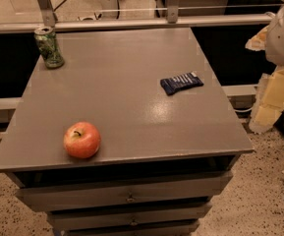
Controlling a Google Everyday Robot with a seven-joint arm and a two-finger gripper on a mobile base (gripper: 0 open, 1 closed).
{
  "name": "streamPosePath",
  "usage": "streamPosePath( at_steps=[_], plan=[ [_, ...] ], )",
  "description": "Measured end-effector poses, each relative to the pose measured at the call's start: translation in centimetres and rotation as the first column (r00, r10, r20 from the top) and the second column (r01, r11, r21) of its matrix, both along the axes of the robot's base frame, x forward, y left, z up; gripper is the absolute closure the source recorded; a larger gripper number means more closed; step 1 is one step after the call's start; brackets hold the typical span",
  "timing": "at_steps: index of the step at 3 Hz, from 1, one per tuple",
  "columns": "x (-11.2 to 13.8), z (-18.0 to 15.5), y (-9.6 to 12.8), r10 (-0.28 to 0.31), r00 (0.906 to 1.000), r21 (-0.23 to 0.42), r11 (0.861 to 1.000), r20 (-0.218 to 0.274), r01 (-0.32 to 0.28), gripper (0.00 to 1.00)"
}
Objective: Move apple near rxbar blueberry
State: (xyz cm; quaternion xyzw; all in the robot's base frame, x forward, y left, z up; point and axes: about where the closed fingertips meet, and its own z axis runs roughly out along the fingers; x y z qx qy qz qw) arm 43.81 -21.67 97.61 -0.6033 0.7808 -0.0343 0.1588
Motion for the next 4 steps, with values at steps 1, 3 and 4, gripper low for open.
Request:
streamPosePath(
  at_steps=[1,3,4],
  plan=[
    [0.0,0.0,0.0,0.000,1.0000,0.000,1.000,0.000,0.000,0.00],
    [2.8,-4.8,6.7,0.047,0.9989,0.274,0.961,-0.002,-0.045,0.00],
    [3.9,-7.1,12.8,0.112,0.9937,0.466,0.879,0.002,-0.100,0.00]
  ],
)
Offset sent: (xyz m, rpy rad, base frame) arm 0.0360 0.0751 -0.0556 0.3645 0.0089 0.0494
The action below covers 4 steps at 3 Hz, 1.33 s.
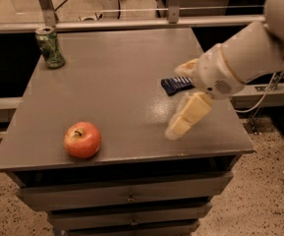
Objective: Move apple near rxbar blueberry
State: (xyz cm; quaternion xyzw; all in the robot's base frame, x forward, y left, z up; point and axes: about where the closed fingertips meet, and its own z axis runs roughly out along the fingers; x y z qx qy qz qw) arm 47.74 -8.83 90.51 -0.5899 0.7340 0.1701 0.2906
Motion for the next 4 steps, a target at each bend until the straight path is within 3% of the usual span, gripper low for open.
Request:
streamPosePath(
  at_steps=[1,2,3,4],
  plan=[
    [-0.6,-0.4,5.9,0.075,0.9972,0.189,0.979,-0.010,-0.071,0.00],
    [-2.5,-0.4,11.0,0.158,0.9873,0.331,0.931,0.008,-0.152,0.00],
    [-4.4,-0.9,14.8,0.232,0.9719,0.401,0.887,0.039,-0.228,0.00],
    [-6.5,-2.5,18.7,0.304,0.9504,0.432,0.850,0.066,-0.302,0.00]
  ],
)
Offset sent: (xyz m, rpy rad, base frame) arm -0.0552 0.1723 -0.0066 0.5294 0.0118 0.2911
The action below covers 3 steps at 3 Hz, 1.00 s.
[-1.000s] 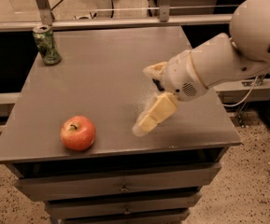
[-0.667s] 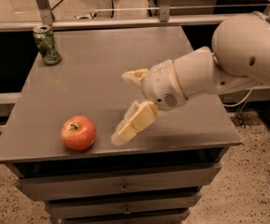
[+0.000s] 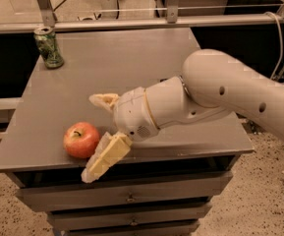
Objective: Move apple near rxbar blueberry
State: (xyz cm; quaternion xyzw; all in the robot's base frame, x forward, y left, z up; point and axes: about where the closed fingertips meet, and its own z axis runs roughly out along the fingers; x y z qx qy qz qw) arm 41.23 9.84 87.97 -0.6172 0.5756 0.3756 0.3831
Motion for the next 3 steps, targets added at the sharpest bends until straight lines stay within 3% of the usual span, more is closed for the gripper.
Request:
streamPosePath(
  at_steps=[1,3],
  plan=[
    [-0.8,-1.5,1.9,0.028,0.9996,-0.005,1.000,0.003,-0.028,0.00],
    [-0.8,-4.1,3.1,0.029,0.9995,-0.024,0.999,-0.008,-0.029,0.49]
  ],
)
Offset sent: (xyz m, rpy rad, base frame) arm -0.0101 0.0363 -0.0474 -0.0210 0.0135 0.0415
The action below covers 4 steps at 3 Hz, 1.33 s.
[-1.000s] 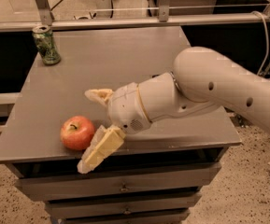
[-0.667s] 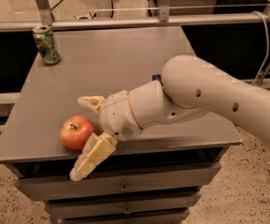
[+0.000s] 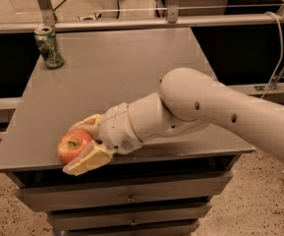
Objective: Move apple near rxbar blueberry
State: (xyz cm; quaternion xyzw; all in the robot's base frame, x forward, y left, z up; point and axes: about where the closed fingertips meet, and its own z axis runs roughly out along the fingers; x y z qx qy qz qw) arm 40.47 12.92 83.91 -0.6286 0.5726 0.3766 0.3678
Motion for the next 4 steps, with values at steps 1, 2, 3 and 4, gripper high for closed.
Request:
streamPosePath(
  at_steps=[1,2,3,4],
  plan=[
    [2.6,0.8,-2.3,-0.060,0.9979,-0.026,0.998,0.026,0.061,0.72],
    [7.3,3.4,-7.7,-0.168,0.9823,-0.060,0.983,0.083,0.173,0.95],
    [9.7,5.8,-10.2,-0.223,0.9659,-0.053,0.971,0.132,0.231,1.00],
    [9.7,5.9,-10.2,-0.222,0.9659,-0.053,0.972,0.133,0.231,1.00]
  ],
)
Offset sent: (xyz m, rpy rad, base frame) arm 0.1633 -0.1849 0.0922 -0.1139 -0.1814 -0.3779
